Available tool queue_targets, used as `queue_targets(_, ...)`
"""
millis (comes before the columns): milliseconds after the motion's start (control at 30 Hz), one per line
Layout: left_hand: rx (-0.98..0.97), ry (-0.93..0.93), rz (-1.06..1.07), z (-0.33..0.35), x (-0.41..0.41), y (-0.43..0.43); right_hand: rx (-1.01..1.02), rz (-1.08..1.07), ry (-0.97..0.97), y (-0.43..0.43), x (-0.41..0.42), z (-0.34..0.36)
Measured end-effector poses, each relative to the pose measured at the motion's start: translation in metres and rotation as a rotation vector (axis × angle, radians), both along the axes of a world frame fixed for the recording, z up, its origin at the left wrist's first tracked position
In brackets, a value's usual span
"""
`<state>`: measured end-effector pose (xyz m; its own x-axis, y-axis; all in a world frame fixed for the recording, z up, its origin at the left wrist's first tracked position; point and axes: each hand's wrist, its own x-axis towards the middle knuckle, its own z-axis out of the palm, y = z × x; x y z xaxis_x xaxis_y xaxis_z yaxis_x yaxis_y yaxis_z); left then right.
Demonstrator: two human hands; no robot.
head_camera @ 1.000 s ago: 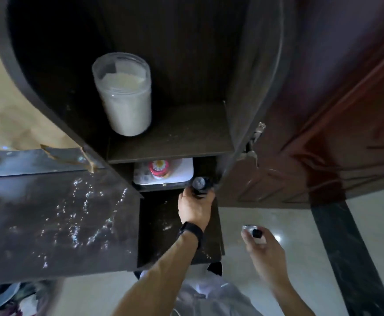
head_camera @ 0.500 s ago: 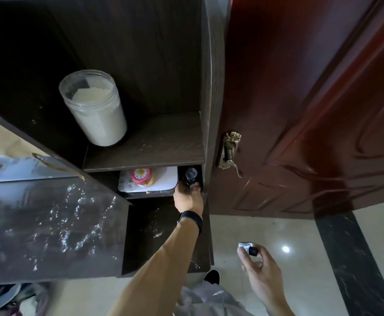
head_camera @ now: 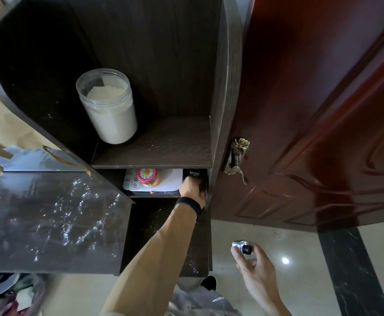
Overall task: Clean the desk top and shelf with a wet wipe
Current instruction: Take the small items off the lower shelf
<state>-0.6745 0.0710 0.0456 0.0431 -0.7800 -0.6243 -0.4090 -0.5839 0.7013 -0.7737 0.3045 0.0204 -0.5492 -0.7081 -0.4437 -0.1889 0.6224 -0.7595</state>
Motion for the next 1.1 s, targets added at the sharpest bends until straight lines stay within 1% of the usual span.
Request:
queue_targets(33,0.000,0.115,0.012,0.004,-0.002,-0.004,-0.006,0.005,0.004,-0.001,0.000,0.000)
queue_targets(67,0.029,0.270,0.087,0.009,-0.003,-0.007,-0.011,0.005,0.007,-0.002,0.000,0.001)
queue_targets(100,0.087,0.379,0.174,0.013,-0.004,-0.008,-0.016,0.005,0.012,-0.004,0.000,0.001)
queue_targets(167,0.214,0.490,0.379,0.016,-0.006,-0.009,-0.022,0.019,0.036,-0.008,0.001,0.003)
queue_targets(200,0.250,0.516,0.404,0.016,-0.004,-0.009,-0.025,0.037,0.063,-0.012,0.003,0.004)
queue_targets(267,0.249,0.546,0.367,0.014,0.003,-0.001,-0.039,0.097,0.138,-0.020,0.010,0.004)
queue_targets(333,0.224,0.639,0.300,0.018,0.016,0.017,-0.076,0.175,0.185,-0.034,0.020,0.000)
queue_targets(367,0.180,0.620,0.235,0.017,0.025,0.028,-0.091,0.223,0.219,-0.042,0.026,-0.001)
queue_targets(400,0.099,0.522,0.160,0.013,0.035,0.040,-0.101,0.270,0.262,-0.052,0.033,-0.003)
queue_targets(467,-0.114,0.196,-0.023,0.001,0.062,0.060,-0.151,0.328,0.324,-0.075,0.050,-0.007)
queue_targets(567,-0.375,-0.221,-0.220,-0.013,0.108,0.076,-0.286,0.330,0.436,-0.116,0.070,-0.015)
queue_targets(633,-0.577,-0.465,-0.350,-0.018,0.137,0.077,-0.276,0.365,0.513,-0.143,0.080,-0.016)
queue_targets(667,-0.641,-0.568,-0.410,-0.019,0.149,0.075,-0.243,0.379,0.521,-0.154,0.085,-0.017)
queue_targets(700,-0.662,-0.650,-0.475,-0.016,0.160,0.071,-0.201,0.382,0.521,-0.162,0.090,-0.018)
queue_targets(733,-0.646,-0.710,-0.547,-0.012,0.167,0.067,-0.151,0.377,0.522,-0.169,0.094,-0.019)
queue_targets(833,-0.556,-0.785,-0.712,-0.004,0.179,0.054,-0.028,0.313,0.525,-0.186,0.102,-0.020)
queue_targets(900,-0.525,-0.838,-0.766,-0.003,0.182,0.047,-0.001,0.263,0.502,-0.196,0.106,-0.020)
queue_targets(967,-0.486,-0.838,-0.782,-0.006,0.186,0.041,-0.026,0.256,0.519,-0.198,0.109,-0.020)
queue_targets(1033,-0.464,-0.827,-0.793,-0.009,0.189,0.037,-0.085,0.307,0.574,-0.187,0.113,-0.018)
queue_targets(1100,-0.478,-0.820,-0.803,-0.011,0.192,0.035,-0.088,0.436,0.648,-0.170,0.115,-0.018)
